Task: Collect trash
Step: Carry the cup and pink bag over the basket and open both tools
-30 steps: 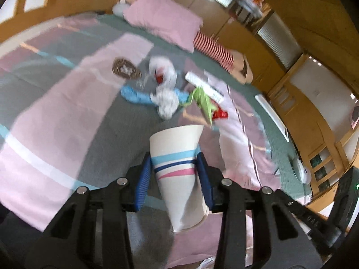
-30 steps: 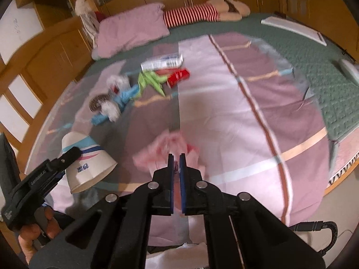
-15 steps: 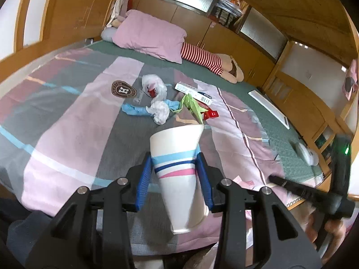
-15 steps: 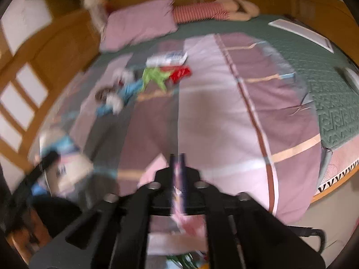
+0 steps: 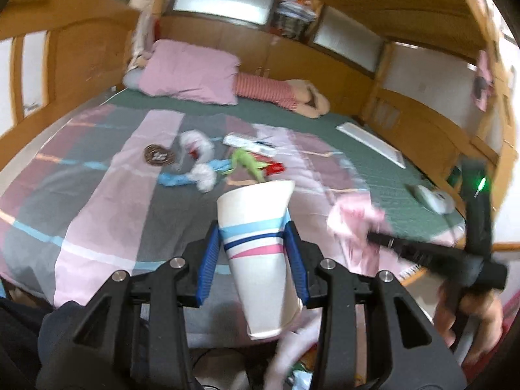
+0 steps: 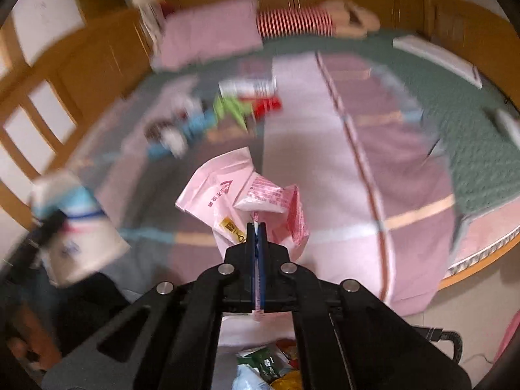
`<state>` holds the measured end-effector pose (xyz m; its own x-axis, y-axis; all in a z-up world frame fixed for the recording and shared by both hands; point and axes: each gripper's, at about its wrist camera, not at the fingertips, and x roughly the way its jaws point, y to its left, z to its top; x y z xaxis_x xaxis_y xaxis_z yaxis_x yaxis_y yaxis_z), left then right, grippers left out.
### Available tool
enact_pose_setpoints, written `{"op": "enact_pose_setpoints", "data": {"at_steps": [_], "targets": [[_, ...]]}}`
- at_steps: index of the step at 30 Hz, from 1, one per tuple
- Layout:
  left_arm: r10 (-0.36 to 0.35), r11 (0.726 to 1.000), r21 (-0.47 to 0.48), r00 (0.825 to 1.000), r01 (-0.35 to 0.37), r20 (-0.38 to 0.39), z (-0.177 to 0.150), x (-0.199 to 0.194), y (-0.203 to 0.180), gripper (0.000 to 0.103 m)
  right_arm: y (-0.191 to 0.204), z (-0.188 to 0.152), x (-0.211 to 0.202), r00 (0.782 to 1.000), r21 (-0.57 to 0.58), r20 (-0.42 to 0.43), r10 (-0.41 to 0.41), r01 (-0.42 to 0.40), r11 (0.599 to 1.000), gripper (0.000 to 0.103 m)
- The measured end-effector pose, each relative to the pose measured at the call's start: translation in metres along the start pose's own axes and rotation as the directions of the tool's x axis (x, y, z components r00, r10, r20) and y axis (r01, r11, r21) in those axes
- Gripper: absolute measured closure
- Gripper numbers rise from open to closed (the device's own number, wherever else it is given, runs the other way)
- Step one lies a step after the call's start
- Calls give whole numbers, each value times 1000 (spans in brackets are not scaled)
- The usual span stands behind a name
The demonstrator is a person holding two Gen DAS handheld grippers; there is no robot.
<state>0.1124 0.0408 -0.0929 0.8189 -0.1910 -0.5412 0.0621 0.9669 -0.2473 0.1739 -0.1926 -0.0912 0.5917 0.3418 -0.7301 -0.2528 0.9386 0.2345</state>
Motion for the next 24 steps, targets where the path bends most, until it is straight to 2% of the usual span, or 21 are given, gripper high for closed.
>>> {"op": "enact_pose_setpoints", "data": {"at_steps": [3, 7, 13, 14, 17, 20, 23, 24], "targets": [[-78, 997, 23, 997, 79, -13, -3, -16, -18, 63, 1, -2, -49, 998, -41, 56, 10, -8, 999, 101], [-169, 984, 42, 983, 172, -68, -17, -27, -39, 63, -13, -19, -91, 998, -47, 65, -3, 7, 999, 101], [-221, 972, 52, 969, 227, -110, -25, -29, -52, 62, -36, -58, -110, 998, 4, -56, 18, -18, 1000, 100], [-224, 971, 58, 968, 231, -111, -25, -29, -54, 62, -38, -61, -114, 999, 14, -52, 16, -15, 1000, 94], [-237, 964, 89, 963, 249, -126, -28, -29, -64, 62, -46, -59, -131, 1000, 57, 11, 7, -7, 998, 62], [-254, 955, 122, 956, 272, -146, -33, -30, -75, 62, -49, -52, -143, 997, 91, 71, 26, -32, 995, 59], [-265, 947, 143, 950, 289, -163, -36, -32, -83, 61, -50, -51, -152, 994, 94, 112, 8, -19, 995, 49], [-270, 943, 152, 948, 296, -169, -38, -32, -85, 60, -51, -50, -154, 993, 94, 122, 2, -14, 996, 48]]}}
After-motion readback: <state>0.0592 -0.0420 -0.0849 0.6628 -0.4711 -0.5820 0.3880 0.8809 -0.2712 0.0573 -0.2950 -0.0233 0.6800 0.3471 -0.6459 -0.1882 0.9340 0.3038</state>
